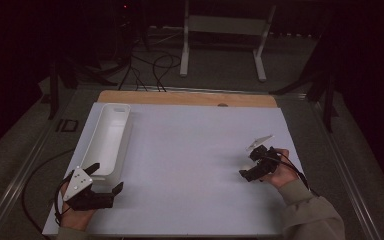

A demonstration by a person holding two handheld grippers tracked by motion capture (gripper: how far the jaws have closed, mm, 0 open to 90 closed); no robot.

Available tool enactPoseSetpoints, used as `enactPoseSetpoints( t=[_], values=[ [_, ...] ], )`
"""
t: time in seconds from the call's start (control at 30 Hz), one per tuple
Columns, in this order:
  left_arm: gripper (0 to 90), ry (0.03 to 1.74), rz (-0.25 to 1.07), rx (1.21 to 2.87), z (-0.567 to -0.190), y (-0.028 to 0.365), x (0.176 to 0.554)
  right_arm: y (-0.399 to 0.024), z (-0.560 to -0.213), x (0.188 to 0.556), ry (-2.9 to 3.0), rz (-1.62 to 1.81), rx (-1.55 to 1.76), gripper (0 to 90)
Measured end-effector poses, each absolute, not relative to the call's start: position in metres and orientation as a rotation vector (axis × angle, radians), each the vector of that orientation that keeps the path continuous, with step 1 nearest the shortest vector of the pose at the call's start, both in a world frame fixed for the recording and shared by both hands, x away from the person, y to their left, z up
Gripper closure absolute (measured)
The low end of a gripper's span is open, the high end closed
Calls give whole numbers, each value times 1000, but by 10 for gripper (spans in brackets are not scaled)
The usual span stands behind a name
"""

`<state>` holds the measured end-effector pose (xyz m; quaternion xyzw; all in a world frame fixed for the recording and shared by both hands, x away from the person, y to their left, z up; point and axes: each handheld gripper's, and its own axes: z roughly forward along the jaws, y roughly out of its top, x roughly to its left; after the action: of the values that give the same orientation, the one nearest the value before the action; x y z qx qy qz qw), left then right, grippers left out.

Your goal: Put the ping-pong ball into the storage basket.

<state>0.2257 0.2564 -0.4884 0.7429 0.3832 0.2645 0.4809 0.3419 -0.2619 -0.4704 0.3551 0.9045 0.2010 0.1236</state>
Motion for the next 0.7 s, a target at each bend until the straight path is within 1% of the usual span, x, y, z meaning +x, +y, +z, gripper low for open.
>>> enactPoseSetpoints(
  t=[0.7],
  values=[
    [0, 934, 645, 1812, -488, 256, 226, -258, -477, 344, 2673, 537, 1040, 81]
  ],
)
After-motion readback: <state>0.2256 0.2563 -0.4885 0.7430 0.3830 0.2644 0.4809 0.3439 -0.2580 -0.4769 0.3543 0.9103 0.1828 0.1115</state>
